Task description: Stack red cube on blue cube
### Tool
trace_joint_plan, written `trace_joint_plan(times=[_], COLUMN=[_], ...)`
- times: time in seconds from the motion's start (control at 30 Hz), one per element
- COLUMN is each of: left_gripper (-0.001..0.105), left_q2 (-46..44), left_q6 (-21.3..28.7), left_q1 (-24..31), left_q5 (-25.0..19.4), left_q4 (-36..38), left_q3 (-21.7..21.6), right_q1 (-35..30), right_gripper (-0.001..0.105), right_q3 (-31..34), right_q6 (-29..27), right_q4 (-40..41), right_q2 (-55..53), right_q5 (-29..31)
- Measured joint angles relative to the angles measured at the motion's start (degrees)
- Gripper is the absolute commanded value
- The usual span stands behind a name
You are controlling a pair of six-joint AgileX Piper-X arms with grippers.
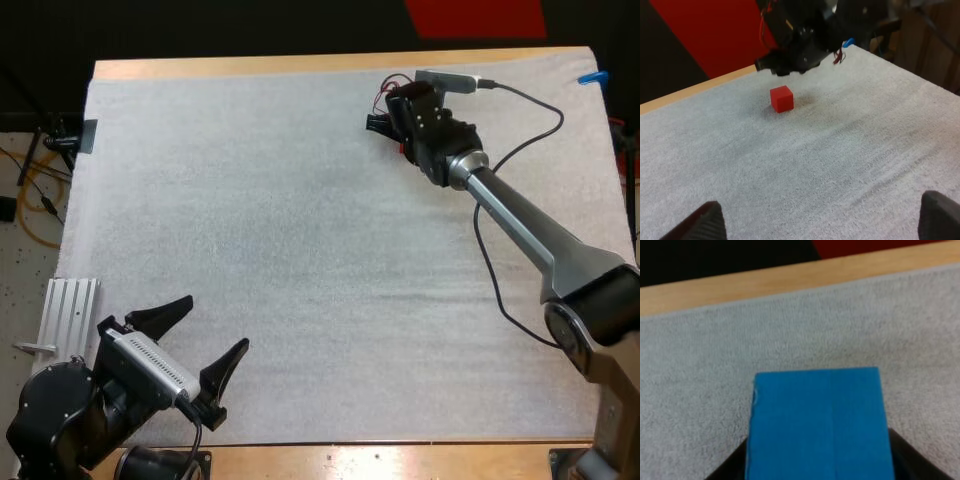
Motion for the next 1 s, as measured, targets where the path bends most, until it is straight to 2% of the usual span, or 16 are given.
trace_joint_plan(times=[0.23, 0.47, 0.63, 0.77, 1.0], left_gripper=[0.075, 0.075, 0.075, 0.075, 0.075], left_q2=[0.00, 0.00, 0.00, 0.00, 0.00], left_q6=[0.00, 0.00, 0.00, 0.00, 0.00], left_q1=[0.00, 0.00, 0.00, 0.00, 0.00], left_q5=[0.00, 0.00, 0.00, 0.00, 0.00], left_q4=[0.00, 0.00, 0.00, 0.00, 0.00], left_q3=[0.00, 0.00, 0.00, 0.00, 0.00], right_q1=[3.87, 9.37, 13.38, 13.95, 14.10], right_gripper=[0.036, 0.036, 0.036, 0.036, 0.036], right_q3=[0.00, 0.42, 4.97, 9.40, 17.13], right_q6=[-0.20, -0.13, 2.22, 4.25, 4.51], right_q4=[5.59, 7.46, 7.04, 5.52, -1.74], right_q2=[-4.77, -7.55, -7.86, -7.86, -7.86], right_q5=[0.29, 0.65, 0.48, -1.99, -4.26])
